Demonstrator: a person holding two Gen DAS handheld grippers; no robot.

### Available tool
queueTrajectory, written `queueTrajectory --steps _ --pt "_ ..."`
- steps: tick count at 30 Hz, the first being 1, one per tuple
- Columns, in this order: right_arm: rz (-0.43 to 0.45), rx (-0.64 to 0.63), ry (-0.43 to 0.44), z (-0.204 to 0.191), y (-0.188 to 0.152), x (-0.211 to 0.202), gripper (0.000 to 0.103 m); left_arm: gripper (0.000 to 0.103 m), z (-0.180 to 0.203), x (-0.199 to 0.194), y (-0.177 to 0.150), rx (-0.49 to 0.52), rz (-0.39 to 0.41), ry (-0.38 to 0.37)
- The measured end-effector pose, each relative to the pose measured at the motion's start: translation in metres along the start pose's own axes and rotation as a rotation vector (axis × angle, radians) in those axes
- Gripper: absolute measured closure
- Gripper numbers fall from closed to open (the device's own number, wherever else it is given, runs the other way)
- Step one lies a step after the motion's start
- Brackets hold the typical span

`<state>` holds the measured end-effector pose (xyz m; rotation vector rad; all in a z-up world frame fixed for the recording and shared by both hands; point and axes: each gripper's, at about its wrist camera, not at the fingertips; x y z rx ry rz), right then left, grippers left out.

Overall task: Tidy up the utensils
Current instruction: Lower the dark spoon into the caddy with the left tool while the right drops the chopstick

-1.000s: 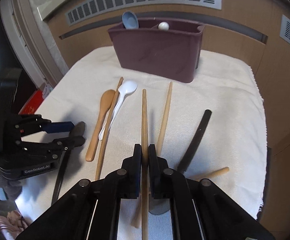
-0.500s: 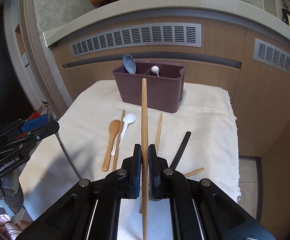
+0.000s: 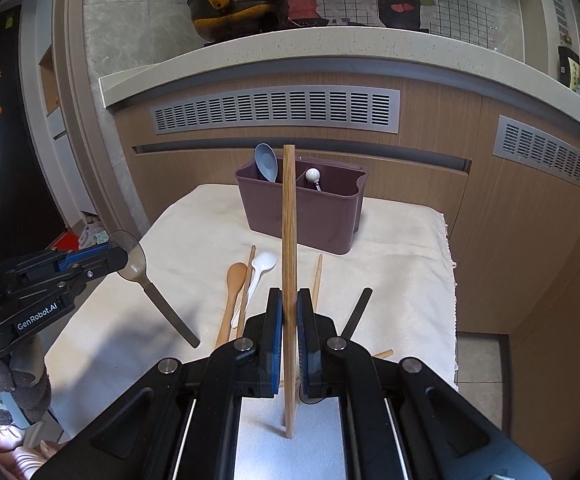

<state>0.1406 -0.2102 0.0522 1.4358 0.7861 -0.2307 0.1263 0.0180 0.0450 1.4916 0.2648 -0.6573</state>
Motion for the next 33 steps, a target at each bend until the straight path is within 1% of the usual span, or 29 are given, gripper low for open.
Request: queueTrajectory --steps 5,7,10,14,16,20,24,27,28,30,33 --pt "0.023 -0.005 -0.005 -0.002 0.003 -0.007 0.096 0.098 0.004 -0.009 0.009 0.030 0.037 0.017" --pt "0.027 -0.006 -0.005 -0.002 0.003 -0.009 0.096 0.099 0.005 -0.008 0.010 0.030 0.028 0.007" --pt "0.028 -0.010 -0.003 -0.003 0.001 -0.010 0.096 0.099 0.004 0.005 0.007 0.018 -0.025 -0.037" --pt "0.033 -0.006 -0.003 -0.001 0.000 -0.012 0.096 0.099 0.001 0.023 0.005 -0.018 -0.066 -0.058" --pt "0.033 -0.002 -0.006 0.001 0.000 -0.013 0.096 0.100 0.000 0.025 0.005 -0.034 -0.060 -0.049" --pt "0.036 0.008 -0.010 0.004 0.001 -0.012 0.096 0.101 0.002 0.022 0.009 -0.027 -0.040 -0.045" --pt "0.047 0.019 -0.011 0.004 0.003 -0.014 0.096 0.101 0.002 0.012 0.018 -0.028 0.004 -0.039" --pt "0.079 0.007 -0.019 0.002 0.015 -0.023 0.096 0.101 0.008 -0.006 0.037 -0.004 0.065 -0.031" --pt "0.096 -0.002 -0.021 0.001 0.023 -0.028 0.096 0.101 0.010 -0.012 0.045 0.011 0.086 -0.029" --pt "0.145 -0.024 -0.035 -0.002 0.042 -0.041 0.096 0.101 0.014 -0.031 0.069 0.039 0.156 -0.012" --pt "0.232 -0.054 -0.050 -0.004 0.079 -0.063 0.096 0.101 0.021 -0.054 0.107 0.083 0.248 0.007"
Point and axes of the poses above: each gripper's, at about its wrist camera, not at the fingertips, and x roughly the way its jaws point, z to its right, y to its top
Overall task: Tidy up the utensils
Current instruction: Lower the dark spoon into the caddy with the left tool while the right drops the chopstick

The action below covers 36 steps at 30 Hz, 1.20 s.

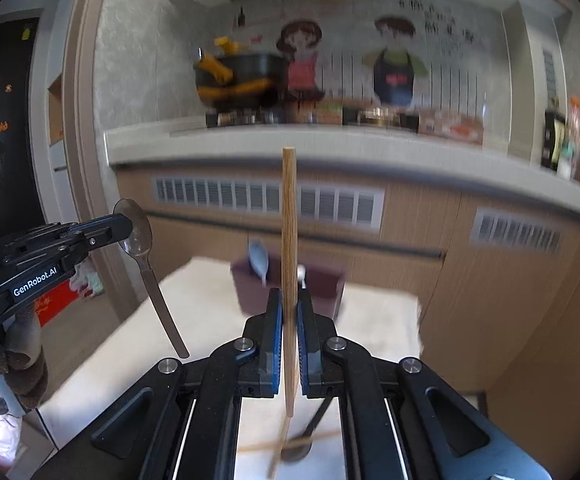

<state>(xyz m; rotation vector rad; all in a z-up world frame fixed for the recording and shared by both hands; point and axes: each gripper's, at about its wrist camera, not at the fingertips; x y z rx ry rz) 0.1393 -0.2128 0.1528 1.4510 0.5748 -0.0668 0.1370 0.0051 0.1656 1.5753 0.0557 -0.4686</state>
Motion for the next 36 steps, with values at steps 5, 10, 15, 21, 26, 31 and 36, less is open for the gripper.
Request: queueTrajectory --steps 5,10,15,21,26,31,36 --pt "0.116 -0.011 -0.028 0.004 0.067 -0.001 0.096 0.101 0.004 0.000 0.058 0.070 0.116 0.056" --pt "0.143 -0.024 -0.058 0.012 0.106 0.027 0.096 0.101 -0.009 0.036 0.092 0.065 0.142 0.070" --pt "0.111 -0.028 -0.065 0.018 0.117 0.076 0.096 0.101 -0.027 0.083 0.104 0.029 0.135 0.061" --pt "0.004 -0.027 -0.046 0.022 0.101 0.147 0.096 0.101 -0.047 0.154 0.091 -0.012 0.049 0.027" --pt "-0.089 -0.024 -0.050 0.026 0.078 0.196 0.096 0.101 -0.056 0.207 0.064 -0.045 -0.042 -0.001" --pt "-0.172 -0.003 -0.033 0.034 0.057 0.231 0.096 0.101 -0.062 0.246 0.035 -0.064 -0.124 -0.016" --pt "-0.247 0.046 -0.006 0.042 0.036 0.257 0.096 0.098 -0.066 0.271 0.010 -0.095 -0.198 -0.031"
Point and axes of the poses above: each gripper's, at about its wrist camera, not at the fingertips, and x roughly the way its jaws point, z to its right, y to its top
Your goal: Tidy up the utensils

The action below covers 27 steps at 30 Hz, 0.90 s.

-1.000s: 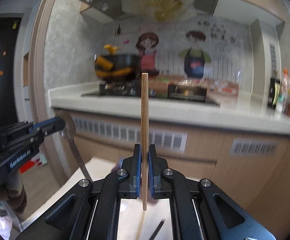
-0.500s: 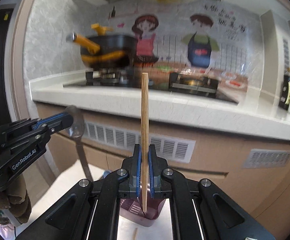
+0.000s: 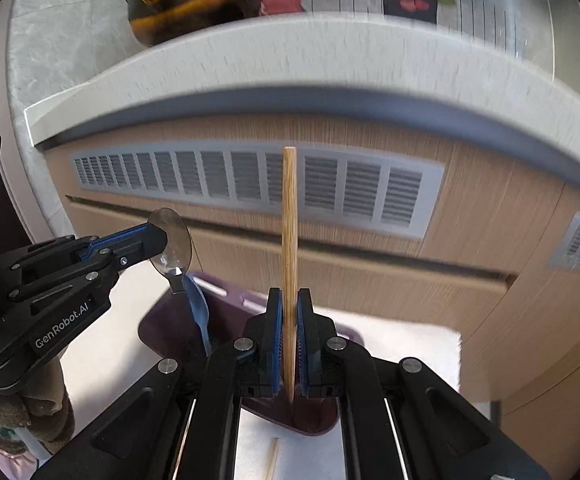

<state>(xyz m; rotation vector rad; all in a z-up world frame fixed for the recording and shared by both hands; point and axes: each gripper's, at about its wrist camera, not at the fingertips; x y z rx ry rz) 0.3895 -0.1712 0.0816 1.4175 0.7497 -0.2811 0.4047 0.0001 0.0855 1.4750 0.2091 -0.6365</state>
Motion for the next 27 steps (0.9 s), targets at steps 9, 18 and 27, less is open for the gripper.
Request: queueTrajectory --steps 9,18,27 --pt "-0.022 -0.041 -0.033 -0.004 -0.020 -0.002 0.048 0.061 -0.010 -0.004 -0.018 -0.066 -0.033 -0.019" --pt "0.030 -0.134 -0.130 -0.019 -0.074 -0.040 0.008 0.038 -0.003 -0.049 -0.070 -0.067 -0.138 0.002" --pt "-0.088 -0.087 -0.097 -0.018 -0.142 -0.048 0.002 0.010 0.000 -0.083 -0.146 -0.107 -0.251 0.058"
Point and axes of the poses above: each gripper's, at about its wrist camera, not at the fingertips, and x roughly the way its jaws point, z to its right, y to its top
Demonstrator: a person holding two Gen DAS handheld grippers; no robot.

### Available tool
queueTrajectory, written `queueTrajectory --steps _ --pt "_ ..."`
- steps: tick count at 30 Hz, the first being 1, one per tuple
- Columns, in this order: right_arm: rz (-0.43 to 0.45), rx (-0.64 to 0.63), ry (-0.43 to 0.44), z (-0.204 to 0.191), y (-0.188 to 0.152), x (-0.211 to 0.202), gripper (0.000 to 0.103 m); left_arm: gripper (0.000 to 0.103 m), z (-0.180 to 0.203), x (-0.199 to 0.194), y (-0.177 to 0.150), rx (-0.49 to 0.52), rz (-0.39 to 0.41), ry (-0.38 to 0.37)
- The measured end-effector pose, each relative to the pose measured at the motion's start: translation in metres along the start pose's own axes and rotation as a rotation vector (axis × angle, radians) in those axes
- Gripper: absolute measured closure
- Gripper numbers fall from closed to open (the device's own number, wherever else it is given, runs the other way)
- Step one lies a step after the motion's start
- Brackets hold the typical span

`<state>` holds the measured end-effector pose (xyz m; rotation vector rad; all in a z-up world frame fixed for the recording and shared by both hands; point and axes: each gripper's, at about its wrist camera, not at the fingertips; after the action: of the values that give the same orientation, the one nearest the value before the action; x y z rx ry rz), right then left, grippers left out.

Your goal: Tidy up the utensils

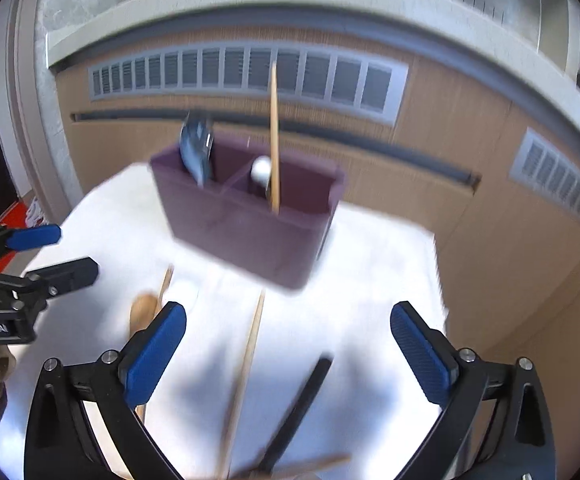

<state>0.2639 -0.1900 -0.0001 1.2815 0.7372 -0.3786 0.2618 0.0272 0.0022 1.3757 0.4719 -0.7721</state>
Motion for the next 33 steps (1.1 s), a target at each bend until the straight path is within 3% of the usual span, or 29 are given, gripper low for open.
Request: queueTrajectory --steps 5,11,15,20,25,28,33 --pt "-0.073 -0.031 0.054 -0.015 -0.043 -0.002 0.002 0.000 0.000 -0.007 -0.034 -0.018 -0.021 0.016" --pt "-0.157 0.057 0.056 -0.006 -0.081 -0.004 0.004 0.000 0.012 -0.004 -0.054 0.013 -0.065 -0.029" --pt "-0.226 0.160 0.097 0.010 -0.096 0.002 0.035 0.000 0.020 0.001 -0.056 0.049 -0.079 -0.011" --pt "-0.213 0.170 0.119 0.010 -0.094 0.009 0.042 0.000 0.019 0.005 -0.057 0.043 -0.099 0.003" --pt "-0.186 0.125 0.150 -0.002 -0.075 0.021 0.088 0.000 0.014 0.002 -0.060 0.034 -0.105 0.010" --pt "-0.172 0.112 0.189 -0.010 -0.066 0.023 0.094 0.000 0.008 0.002 -0.062 0.014 -0.112 0.020" --pt "-0.166 0.117 0.223 -0.011 -0.068 0.018 0.095 0.000 0.003 0.006 -0.062 -0.003 -0.125 0.017"
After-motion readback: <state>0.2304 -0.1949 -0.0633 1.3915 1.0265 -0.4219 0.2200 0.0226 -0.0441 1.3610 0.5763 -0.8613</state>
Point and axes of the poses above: each gripper's, at about its wrist camera, not at the fingertips, and x roughly the way its jaws point, z to its right, y to its top
